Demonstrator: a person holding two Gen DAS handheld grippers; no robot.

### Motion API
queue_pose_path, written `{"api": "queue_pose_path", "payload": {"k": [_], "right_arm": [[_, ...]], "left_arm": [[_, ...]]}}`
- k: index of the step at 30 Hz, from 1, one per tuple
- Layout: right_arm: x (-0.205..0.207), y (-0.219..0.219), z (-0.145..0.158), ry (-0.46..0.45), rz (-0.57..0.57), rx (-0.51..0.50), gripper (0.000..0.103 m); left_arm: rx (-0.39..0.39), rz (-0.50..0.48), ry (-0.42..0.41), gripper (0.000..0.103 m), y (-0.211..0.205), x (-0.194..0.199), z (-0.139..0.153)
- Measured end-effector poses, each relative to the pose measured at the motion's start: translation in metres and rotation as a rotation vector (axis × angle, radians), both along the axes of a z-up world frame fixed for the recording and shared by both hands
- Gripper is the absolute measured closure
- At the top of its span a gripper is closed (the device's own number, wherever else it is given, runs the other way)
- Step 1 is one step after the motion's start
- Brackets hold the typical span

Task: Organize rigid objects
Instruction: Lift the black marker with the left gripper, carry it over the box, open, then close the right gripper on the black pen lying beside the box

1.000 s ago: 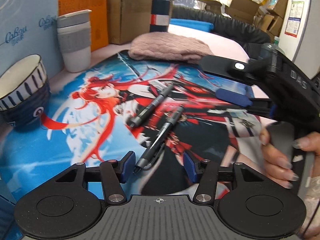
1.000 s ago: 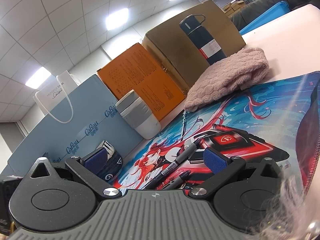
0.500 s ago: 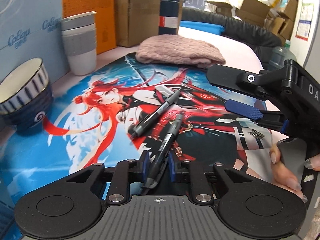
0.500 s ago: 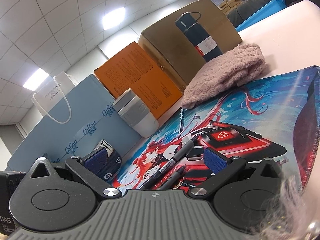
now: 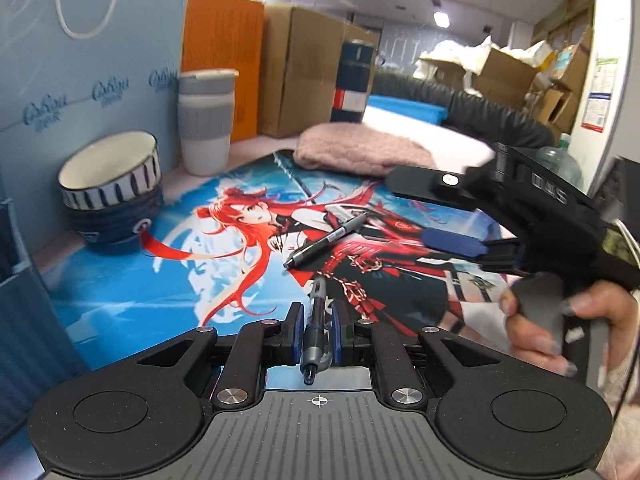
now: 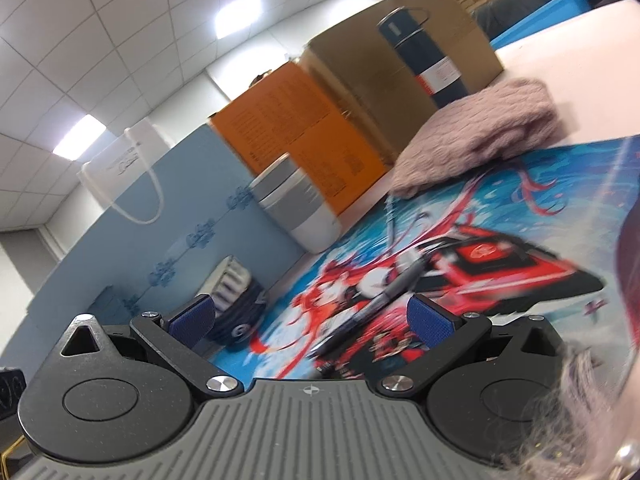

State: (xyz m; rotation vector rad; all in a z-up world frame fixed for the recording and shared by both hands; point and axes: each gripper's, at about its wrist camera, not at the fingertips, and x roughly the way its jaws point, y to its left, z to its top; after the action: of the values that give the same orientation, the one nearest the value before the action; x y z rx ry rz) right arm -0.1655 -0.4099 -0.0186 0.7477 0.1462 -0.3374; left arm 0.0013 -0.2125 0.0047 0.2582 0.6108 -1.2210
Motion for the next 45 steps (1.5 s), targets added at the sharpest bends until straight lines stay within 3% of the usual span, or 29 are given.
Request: {"api": "queue_pose_path", "payload": {"k": [3, 4, 8, 13, 23, 25, 29, 31, 33, 35, 37, 45], "right_arm": [[0.008, 0.012, 0.005, -0.006, 0.055, 0.021, 0.0], [0.012, 0.017, 0.006, -0.008, 0.073, 0.028, 0.0], [0.026, 0.035, 0.01, -0.018, 0.138, 0.062, 0.0], [0.04, 0.055, 0.017, -0.012, 0.182, 0.051, 0.0], [0.088, 0.07, 0.017, 0.235, 0.218, 0.086, 0.001], [0.1, 0.074, 0.02, 0.276, 0.226, 0.038, 0.003], [0.124, 0.084, 0.026, 0.346, 0.373, -0.17, 0.003], [0.131, 0.092, 0.029, 0.375, 0.46, -0.342, 0.003], [0.133, 0.097, 0.028, 0.388, 0.546, -0.505, 0.003], [0.132, 0.098, 0.027, 0.399, 0.648, -0.603, 0.003], [0.132, 0.098, 0.027, 0.4, 0.737, -0.665, 0.002], [0.155, 0.128, 0.019, 0.481, 1.004, -0.898, 0.003]], "left_arm": [[-0.02, 0.014, -0.014, 0.091, 0.02, -0.003, 0.005], [-0.032, 0.022, -0.012, 0.103, 0.027, -0.003, 0.006], [-0.086, 0.057, -0.003, 0.103, 0.055, 0.002, 0.017], [-0.089, 0.089, 0.019, 0.103, 0.079, 0.01, 0.014], [-0.07, 0.212, 0.102, 0.1, 0.097, 0.039, -0.01], [-0.061, 0.209, 0.113, 0.097, 0.1, 0.042, -0.011], [-0.081, 0.23, 0.106, 0.07, 0.109, 0.044, -0.007], [-0.091, 0.285, 0.097, 0.04, 0.115, 0.044, -0.004], [-0.093, 0.323, 0.093, 0.035, 0.118, 0.044, -0.001], [-0.104, 0.341, 0.103, 0.03, 0.122, 0.046, 0.003], [-0.121, 0.348, 0.118, 0.025, 0.125, 0.048, 0.006], [-0.15, 0.345, 0.106, 0.021, 0.131, 0.046, 0.014]]}}
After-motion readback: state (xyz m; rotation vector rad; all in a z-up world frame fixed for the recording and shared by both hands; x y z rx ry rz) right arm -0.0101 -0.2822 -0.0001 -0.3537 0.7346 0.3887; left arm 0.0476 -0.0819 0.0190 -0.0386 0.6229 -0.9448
